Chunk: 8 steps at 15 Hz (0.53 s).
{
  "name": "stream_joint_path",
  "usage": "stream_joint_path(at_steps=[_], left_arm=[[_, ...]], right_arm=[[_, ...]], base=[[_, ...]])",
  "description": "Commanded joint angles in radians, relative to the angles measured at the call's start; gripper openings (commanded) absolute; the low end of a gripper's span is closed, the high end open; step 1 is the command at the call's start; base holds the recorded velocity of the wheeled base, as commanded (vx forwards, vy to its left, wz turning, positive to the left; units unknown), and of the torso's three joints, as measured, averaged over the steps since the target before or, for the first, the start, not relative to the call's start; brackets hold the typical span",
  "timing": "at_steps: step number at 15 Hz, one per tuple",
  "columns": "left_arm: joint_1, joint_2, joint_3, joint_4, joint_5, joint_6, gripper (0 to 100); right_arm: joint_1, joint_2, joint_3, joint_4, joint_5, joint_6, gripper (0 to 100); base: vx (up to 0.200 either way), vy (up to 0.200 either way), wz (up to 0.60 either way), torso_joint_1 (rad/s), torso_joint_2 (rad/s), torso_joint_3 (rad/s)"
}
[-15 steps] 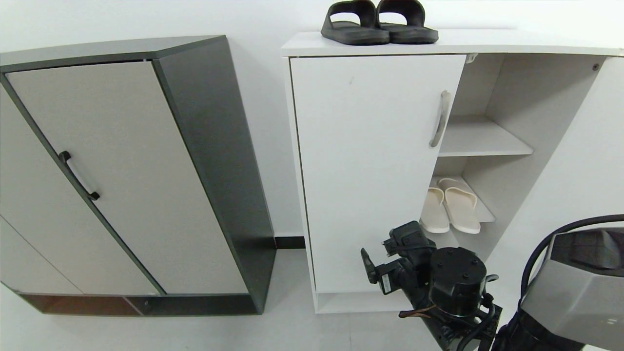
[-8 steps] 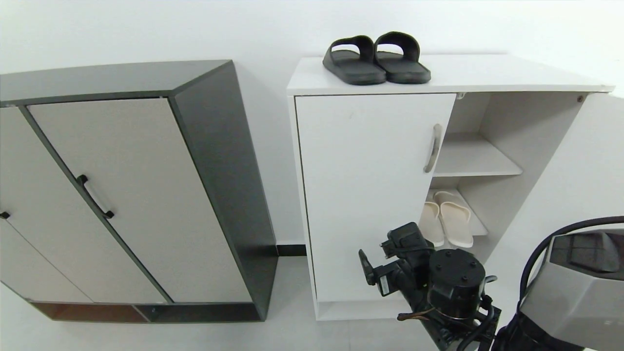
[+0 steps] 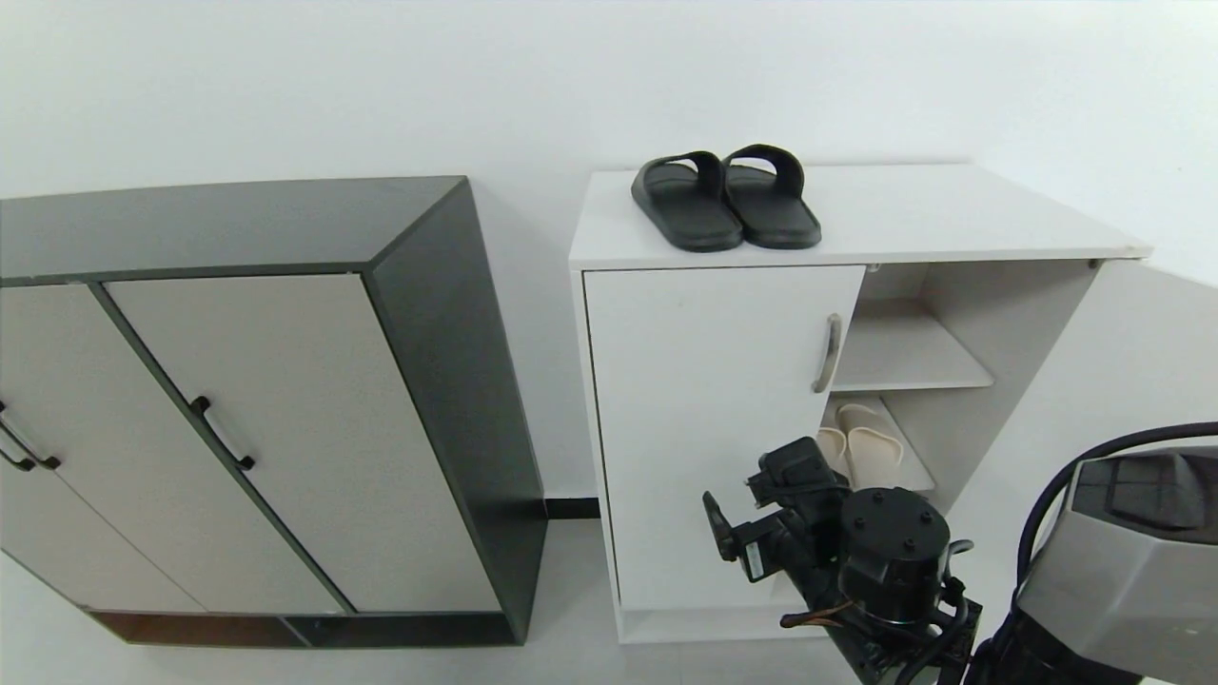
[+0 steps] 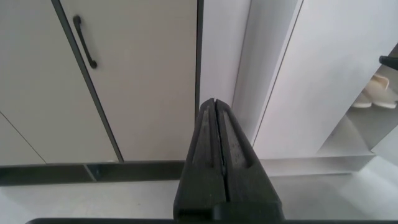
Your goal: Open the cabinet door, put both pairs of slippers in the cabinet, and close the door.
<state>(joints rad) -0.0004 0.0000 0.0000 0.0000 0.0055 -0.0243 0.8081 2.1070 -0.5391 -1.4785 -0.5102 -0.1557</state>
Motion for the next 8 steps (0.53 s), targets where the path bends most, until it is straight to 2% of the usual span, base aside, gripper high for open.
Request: stream_joint_path(at_steps=[1, 8], left_arm=[[0.0, 0.002, 0.0, 0.0, 0.001, 0.0, 0], [-0.001, 0.0, 0.0, 0.0, 0.001, 0.0, 0]], right_arm=[[0.0, 0.002, -0.004, 0.0, 0.001, -0.001, 100], [0.0, 0.001, -0.002, 0.0, 0.001, -0.001, 100]], base=[[0.0, 0.0, 0.0, 0.168, -0.5, -0.315], [0.0, 0.0, 0.0, 0.193, -0.5, -0.314]])
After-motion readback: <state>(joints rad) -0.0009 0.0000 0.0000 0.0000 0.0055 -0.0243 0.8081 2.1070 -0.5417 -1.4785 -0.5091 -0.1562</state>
